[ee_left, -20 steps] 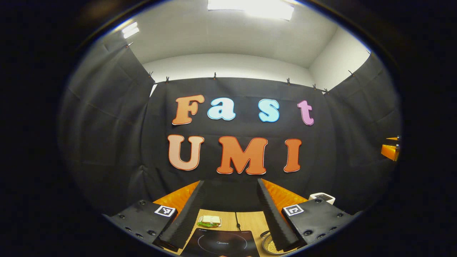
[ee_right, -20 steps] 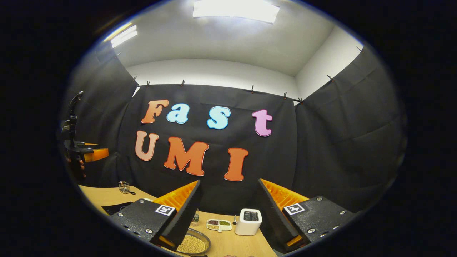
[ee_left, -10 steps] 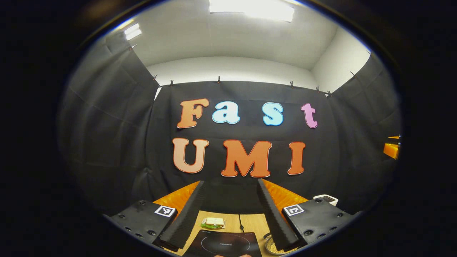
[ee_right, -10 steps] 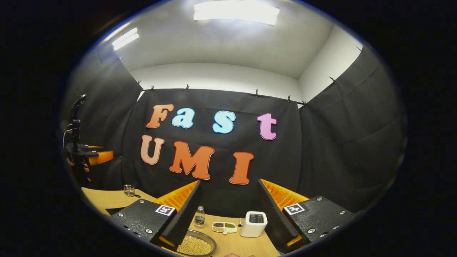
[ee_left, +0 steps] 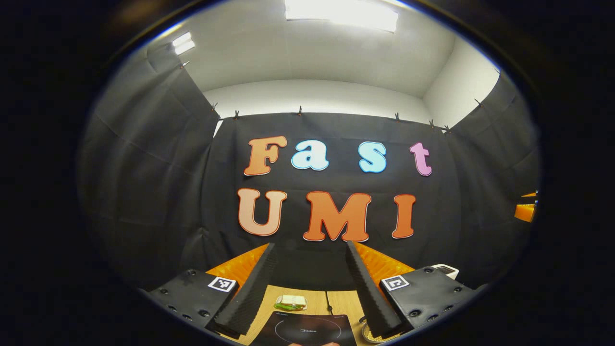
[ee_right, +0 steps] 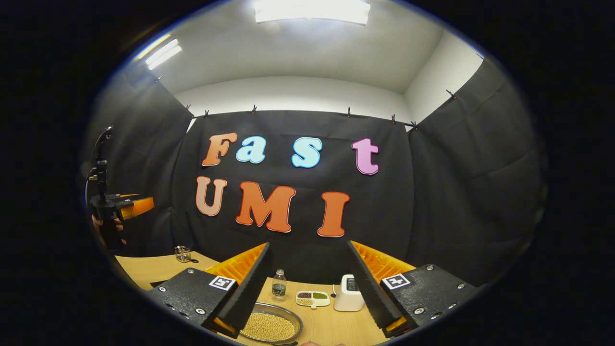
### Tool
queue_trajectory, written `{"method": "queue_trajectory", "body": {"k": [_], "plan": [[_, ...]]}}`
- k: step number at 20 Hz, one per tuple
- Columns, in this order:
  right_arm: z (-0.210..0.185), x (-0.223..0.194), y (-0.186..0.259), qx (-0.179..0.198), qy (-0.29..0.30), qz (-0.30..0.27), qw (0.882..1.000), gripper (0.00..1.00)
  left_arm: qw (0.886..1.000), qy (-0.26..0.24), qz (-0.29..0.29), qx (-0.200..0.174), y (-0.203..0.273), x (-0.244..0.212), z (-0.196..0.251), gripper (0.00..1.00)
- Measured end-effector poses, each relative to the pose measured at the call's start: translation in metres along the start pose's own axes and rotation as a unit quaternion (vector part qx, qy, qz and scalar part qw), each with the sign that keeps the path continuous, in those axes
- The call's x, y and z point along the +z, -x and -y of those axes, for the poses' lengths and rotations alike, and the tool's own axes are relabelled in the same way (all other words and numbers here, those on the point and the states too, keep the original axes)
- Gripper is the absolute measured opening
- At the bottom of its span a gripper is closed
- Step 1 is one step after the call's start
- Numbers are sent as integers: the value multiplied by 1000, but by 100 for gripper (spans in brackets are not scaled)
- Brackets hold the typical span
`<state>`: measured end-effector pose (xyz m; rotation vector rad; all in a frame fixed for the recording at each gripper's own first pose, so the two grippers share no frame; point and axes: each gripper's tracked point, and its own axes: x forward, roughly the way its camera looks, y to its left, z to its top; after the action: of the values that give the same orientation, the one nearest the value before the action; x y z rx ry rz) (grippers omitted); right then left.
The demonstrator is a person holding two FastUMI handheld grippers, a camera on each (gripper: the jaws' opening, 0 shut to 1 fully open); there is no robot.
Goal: First push the handle of the pot to place it horizontally, then grasp the pot with both hands and set it on the induction cooktop.
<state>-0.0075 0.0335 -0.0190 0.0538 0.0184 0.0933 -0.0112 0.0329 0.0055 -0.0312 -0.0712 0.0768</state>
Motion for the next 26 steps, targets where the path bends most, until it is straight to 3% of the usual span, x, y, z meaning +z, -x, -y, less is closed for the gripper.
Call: {"method": "queue_trajectory", "body": {"k": [9,14,20,26], "plan": [[-24,-80,7,44,-55,-121,990,95,1000,-2,2,2,-2,-7,-5,96],[-40,-136,17,66,-79,-199,974,93,1000,-1,6,2,-2,-6,-7,96],[-70,-202,40,97,-146,-312,934,68,1000,-6,10,8,-2,-8,-9,96],[-85,-259,64,101,-167,-408,892,42,1000,-9,2,13,-4,-14,-14,96]]}}
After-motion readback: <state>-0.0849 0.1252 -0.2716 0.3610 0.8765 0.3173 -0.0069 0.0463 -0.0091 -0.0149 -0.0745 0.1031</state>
